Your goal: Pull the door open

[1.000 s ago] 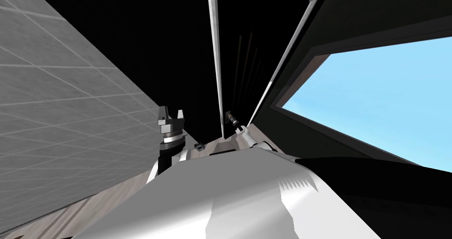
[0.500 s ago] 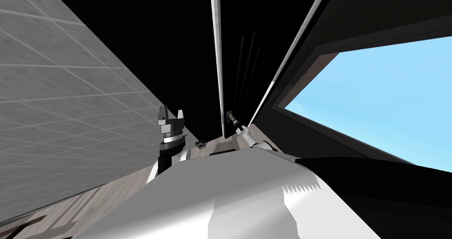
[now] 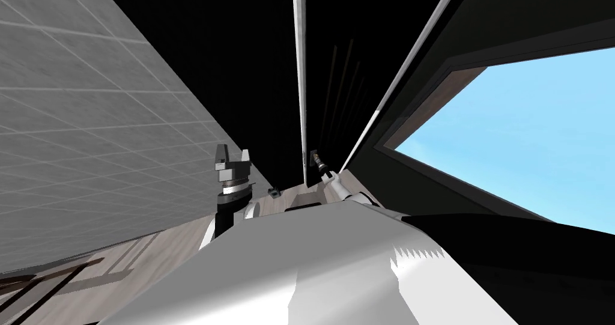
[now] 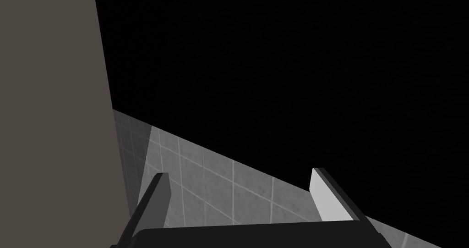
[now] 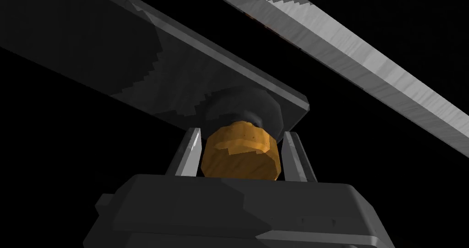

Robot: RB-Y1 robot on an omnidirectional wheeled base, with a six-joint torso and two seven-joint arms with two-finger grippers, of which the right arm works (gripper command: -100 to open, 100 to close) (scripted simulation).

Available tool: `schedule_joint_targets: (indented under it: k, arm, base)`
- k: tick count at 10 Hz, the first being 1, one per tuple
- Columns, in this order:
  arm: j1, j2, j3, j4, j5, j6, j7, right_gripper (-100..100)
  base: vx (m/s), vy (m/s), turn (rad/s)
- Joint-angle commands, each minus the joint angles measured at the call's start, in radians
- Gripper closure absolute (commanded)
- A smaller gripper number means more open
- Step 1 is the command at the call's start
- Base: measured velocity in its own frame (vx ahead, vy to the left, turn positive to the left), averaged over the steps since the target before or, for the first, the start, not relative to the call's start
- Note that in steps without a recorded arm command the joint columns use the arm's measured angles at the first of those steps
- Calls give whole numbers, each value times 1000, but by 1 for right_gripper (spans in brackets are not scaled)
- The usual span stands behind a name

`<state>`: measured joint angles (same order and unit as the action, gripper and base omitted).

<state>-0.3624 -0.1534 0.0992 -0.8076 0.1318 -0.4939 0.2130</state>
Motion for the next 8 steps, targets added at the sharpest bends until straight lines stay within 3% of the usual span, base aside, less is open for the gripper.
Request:
schedule_joint_targets:
  k: [1, 2, 4, 7, 8]
  arm:
    - [-9, 7, 12, 14, -30, -14, -50, 100]
    - [-9, 7, 12, 14, -30, -14, -56, 100]
    - [-9, -3, 16, 16, -86, -13, -121, 100]
    - [-9, -9, 17, 17, -114, -12, -180, 100]
    - [0, -21, 16, 19, -91, -18, -140, -100]
  base:
    - [-49, -31, 136]
    - [-38, -20, 63]
    - [-54, -35, 153]
    - [-51, -21, 110]
    - [-18, 9, -43]
